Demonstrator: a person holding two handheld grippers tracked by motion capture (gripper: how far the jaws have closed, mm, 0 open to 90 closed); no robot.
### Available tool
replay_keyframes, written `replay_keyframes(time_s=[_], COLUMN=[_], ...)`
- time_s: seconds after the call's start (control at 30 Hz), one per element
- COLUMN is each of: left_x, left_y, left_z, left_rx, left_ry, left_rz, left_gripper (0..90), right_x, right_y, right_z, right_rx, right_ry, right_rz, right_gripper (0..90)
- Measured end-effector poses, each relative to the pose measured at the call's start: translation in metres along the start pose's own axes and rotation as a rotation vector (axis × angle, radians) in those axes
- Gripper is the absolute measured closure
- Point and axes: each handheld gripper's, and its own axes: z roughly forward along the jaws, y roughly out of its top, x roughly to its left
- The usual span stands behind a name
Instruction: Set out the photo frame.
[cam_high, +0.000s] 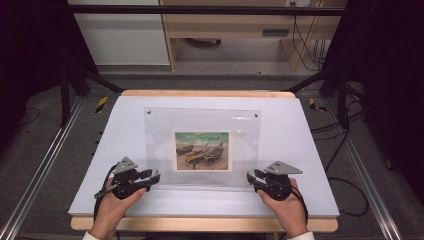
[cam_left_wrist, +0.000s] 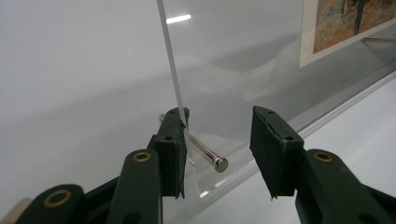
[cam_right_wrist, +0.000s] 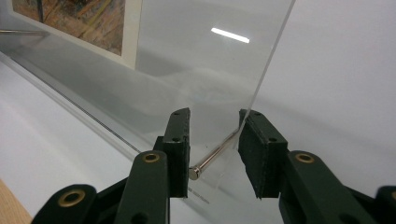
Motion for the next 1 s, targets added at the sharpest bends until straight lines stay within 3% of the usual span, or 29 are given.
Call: replay_keyframes(time_s=[1.0], left_x=[-0.0023], left_y=[-0.0044], left_z=[-0.0009], left_rx=[0.007], left_ry=[0.006], left_rz=[0.011], left_gripper=[56.4], right_x=[0.0014], right_y=[-0.0036], right_z=[-0.0019], right_rx=[0.006], right_ry=[-0.001], right_rz=[-0.011], right_gripper=[66.1])
